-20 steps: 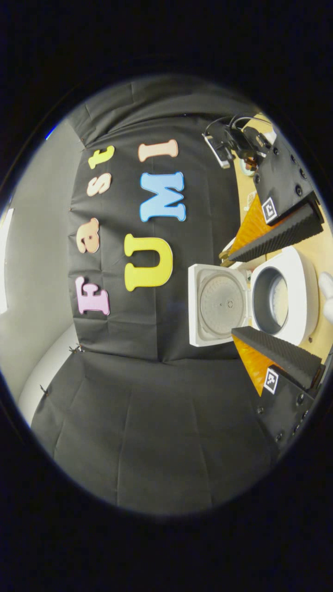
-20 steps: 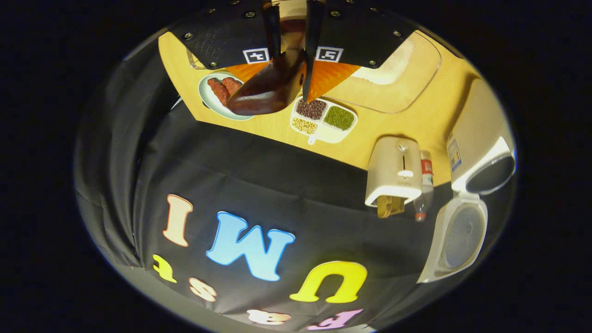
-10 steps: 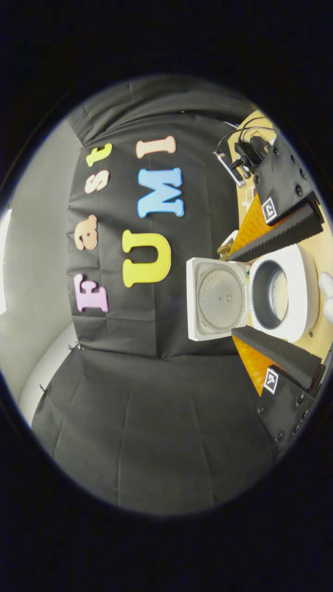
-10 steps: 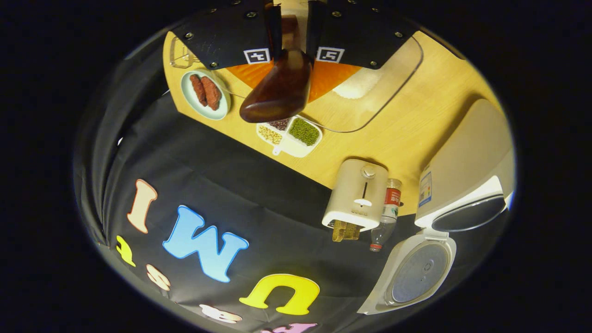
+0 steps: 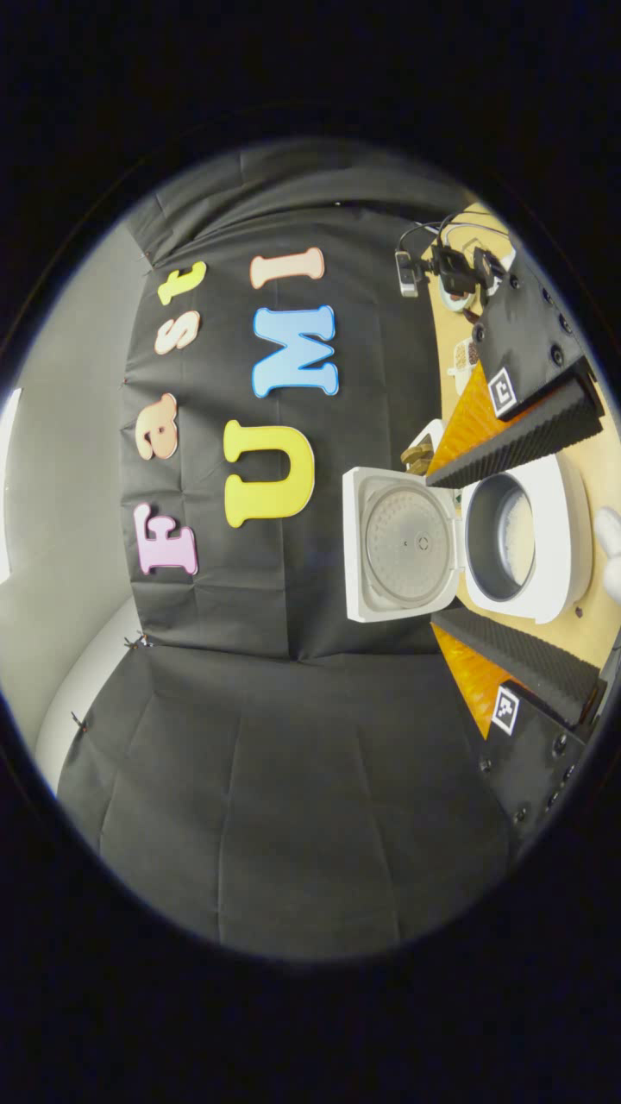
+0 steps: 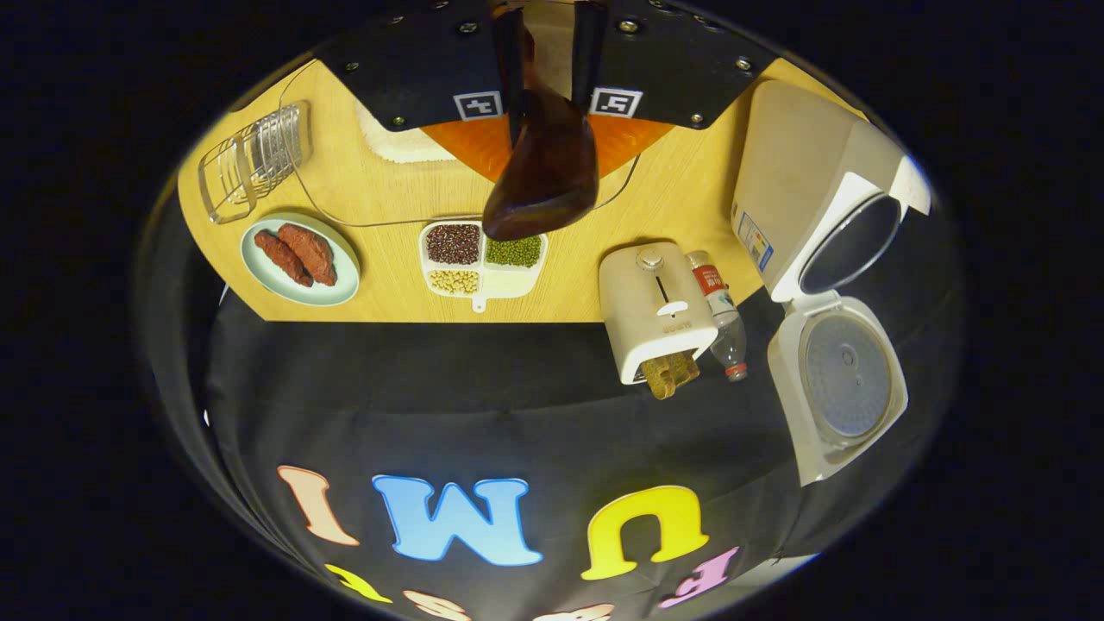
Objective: Close the left gripper, press the button to open the rice cooker; take a wooden spoon from the chopstick holder with the right hand, scoop a spoonful of rice and pour it into the rice cooker, then put the wooden spoon back into the chopstick holder.
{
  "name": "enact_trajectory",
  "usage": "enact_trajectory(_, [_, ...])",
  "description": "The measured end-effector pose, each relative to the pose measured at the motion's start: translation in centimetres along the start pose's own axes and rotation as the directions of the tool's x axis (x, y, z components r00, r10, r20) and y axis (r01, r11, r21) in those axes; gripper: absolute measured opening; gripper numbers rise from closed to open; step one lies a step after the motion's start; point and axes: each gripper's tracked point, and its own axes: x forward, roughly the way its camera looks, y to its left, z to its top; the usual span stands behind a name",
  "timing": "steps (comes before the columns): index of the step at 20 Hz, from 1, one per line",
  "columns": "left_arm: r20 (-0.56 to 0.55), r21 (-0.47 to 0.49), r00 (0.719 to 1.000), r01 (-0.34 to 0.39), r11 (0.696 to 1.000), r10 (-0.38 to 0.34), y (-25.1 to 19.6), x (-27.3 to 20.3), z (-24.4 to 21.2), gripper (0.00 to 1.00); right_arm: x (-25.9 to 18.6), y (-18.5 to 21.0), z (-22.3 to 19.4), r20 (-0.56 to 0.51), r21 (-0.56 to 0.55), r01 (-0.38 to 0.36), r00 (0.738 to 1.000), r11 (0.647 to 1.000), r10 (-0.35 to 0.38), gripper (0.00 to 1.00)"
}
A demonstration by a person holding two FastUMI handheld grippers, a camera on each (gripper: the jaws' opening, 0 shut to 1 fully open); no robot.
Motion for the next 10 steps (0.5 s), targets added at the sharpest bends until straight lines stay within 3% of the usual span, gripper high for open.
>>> enact_trajectory(3, [0.001, 0.0, 1.0, 0.001, 1.0, -0.001, 0.0, 0.2, 0.2, 0.97, -0.4, -0.6, 0.3, 0.017, 0.194, -0.036, 0.999, 0.98, 0.034, 0.22])
enact_trajectory(6, [0.003, 0.005, 1.0, 0.003, 1.0, -0.003, -0.3, 0.4, 0.3, 0.97, -0.6, -1.9, 0.3, 0.033, 0.367, -0.065, 0.998, 0.928, 0.056, 0.23])
enact_trajectory(10, [0.007, 0.011, 1.0, 0.013, 1.0, -0.014, -0.8, 0.6, 0.7, 0.97, -0.9, -2.8, 0.1, 0.057, 0.461, -0.087, 0.996, 0.883, 0.069, 0.23])
